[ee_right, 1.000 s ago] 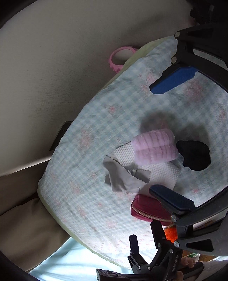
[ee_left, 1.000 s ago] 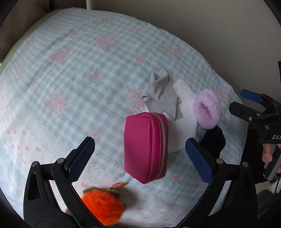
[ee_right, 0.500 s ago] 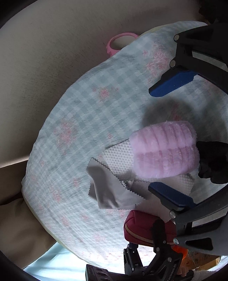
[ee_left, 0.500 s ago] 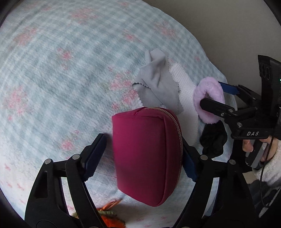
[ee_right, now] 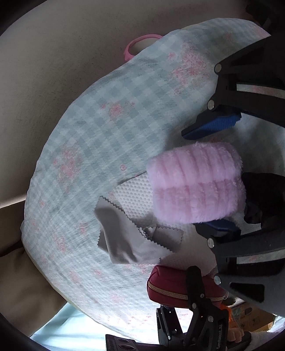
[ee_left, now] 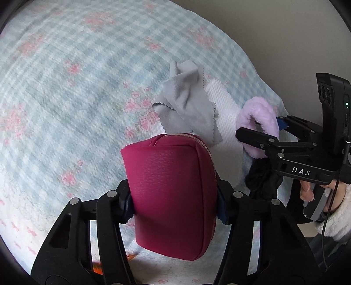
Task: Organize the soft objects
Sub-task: 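Grasp the pink pouch with the left tool while the right tool grasps the pink hair band, then carry the pouch and hair band over the box and release both inside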
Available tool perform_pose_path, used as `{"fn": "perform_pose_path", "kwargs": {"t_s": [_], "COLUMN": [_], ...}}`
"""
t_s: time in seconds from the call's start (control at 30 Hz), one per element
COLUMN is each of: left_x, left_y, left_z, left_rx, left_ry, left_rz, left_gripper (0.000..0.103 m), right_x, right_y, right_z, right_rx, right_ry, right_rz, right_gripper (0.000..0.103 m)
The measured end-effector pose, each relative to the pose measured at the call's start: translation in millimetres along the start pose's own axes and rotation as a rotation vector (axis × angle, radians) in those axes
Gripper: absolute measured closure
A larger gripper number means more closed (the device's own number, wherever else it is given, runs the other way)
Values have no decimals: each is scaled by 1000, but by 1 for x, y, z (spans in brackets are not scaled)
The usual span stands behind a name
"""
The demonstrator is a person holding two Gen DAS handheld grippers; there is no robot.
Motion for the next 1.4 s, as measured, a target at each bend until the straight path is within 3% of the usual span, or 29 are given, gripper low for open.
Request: {"fn": "perform_pose_path", "kwargs": {"t_s": [0.1,0.37,0.8,1.17,1.4], "left_x": [-1,-10,-55,-157,-247], "left_y": [-2,-7,-14,-43,-96], "left_z": [3,5,26,101,135], "left_rx": [3,-26,-59,-84,-170], "left_ry": [18,75,132,205,275], "left_rz": [9,33,114,274,418], "left_gripper": [55,63,66,66,66], "right_x": [0,-10,-54,-162,-244], "right_y": [1,6,7,16,14], "right_z": [-9,-13,-5,-11,-45], "right_rx": [-23,-32,-34,-84,-186], "right_ry": [7,10,21,43,92], "right_rz": [10,30,100,209,277], "right_gripper": [59,61,61,61,61]}}
Point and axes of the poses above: each gripper's, at about its wrist camera, not at the fingertips, and x roughly the way its jaws point, z to its right, y to its top, the point moved 1 cm from there along x, roughly the way its jaws point, and after that the axes turned 11 degrees about -y, right-handed, at the moved point
